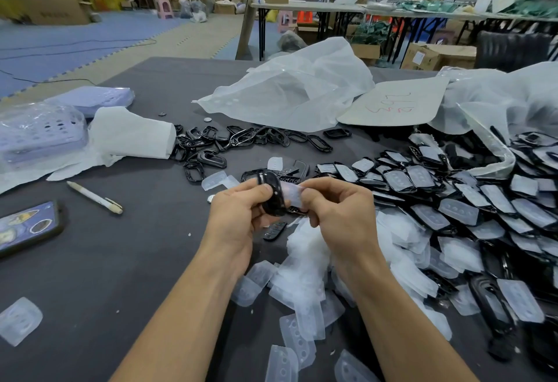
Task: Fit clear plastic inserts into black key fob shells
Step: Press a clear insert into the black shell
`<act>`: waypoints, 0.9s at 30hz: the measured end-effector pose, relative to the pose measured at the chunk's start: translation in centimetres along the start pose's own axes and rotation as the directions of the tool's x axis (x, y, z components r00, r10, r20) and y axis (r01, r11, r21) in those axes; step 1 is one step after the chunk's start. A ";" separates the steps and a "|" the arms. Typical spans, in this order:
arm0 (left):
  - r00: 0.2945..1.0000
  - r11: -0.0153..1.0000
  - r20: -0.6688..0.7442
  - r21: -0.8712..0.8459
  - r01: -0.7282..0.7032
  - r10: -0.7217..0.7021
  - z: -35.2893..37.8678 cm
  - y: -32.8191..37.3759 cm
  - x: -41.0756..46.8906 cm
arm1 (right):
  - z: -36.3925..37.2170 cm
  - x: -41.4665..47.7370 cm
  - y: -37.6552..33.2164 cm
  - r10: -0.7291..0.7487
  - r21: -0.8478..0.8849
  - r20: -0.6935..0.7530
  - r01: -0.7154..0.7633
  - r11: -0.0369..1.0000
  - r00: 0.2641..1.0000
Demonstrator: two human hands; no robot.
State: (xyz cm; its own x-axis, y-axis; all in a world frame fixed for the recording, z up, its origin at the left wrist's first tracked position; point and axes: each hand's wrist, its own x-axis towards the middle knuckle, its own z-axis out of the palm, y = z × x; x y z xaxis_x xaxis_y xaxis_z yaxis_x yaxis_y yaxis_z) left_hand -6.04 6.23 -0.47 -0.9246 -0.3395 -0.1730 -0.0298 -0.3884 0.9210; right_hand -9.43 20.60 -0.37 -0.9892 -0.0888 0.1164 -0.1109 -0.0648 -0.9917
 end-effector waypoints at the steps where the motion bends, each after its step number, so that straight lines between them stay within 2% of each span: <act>1: 0.999 1.000 -0.039 -0.023 -0.010 0.009 -0.1 0.1 0.2 | -0.1 0.0 0.0 0.020 0.018 -0.025 -0.019 1.000 0.999; 4: 0.997 0.994 -0.082 -0.111 -0.023 0.014 -0.4 0.4 0.4 | -0.4 0.1 -0.2 0.060 0.073 -0.056 -0.056 0.996 0.997; 8: 0.996 0.994 -0.088 -0.108 -0.018 0.008 -0.3 0.2 0.5 | -0.5 0.0 -0.5 0.077 0.121 -0.040 -0.072 0.990 0.996; 17: 0.990 0.994 -0.125 0.094 -0.057 0.068 0.1 -0.5 0.3 | -0.4 0.1 -0.2 0.141 0.081 -0.035 -0.138 0.987 0.989; 22: 0.979 0.976 -0.150 0.189 -0.109 0.138 1.1 -1.0 0.0 | 0.0 -0.2 -0.4 0.181 0.182 0.052 -0.188 0.965 0.982; 25: 0.981 0.958 -0.095 0.248 -0.142 0.170 1.3 -1.2 -0.5 | 0.6 -0.6 -0.4 0.146 0.174 0.059 -0.154 0.973 0.987; 27: 0.982 0.963 -0.092 0.230 -0.142 0.166 1.4 -1.1 -0.7 | 0.8 -0.7 -0.2 0.102 0.123 -0.006 -0.100 0.987 0.995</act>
State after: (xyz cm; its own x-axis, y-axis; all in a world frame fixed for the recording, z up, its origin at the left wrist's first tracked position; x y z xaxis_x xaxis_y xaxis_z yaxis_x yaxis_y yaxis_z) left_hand -5.94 8.11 -0.92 -0.8778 -0.4765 -0.0486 0.0153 -0.1292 0.9915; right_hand -8.61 19.94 -0.19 -0.9959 -0.0892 0.0147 0.0013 -0.1772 -0.9842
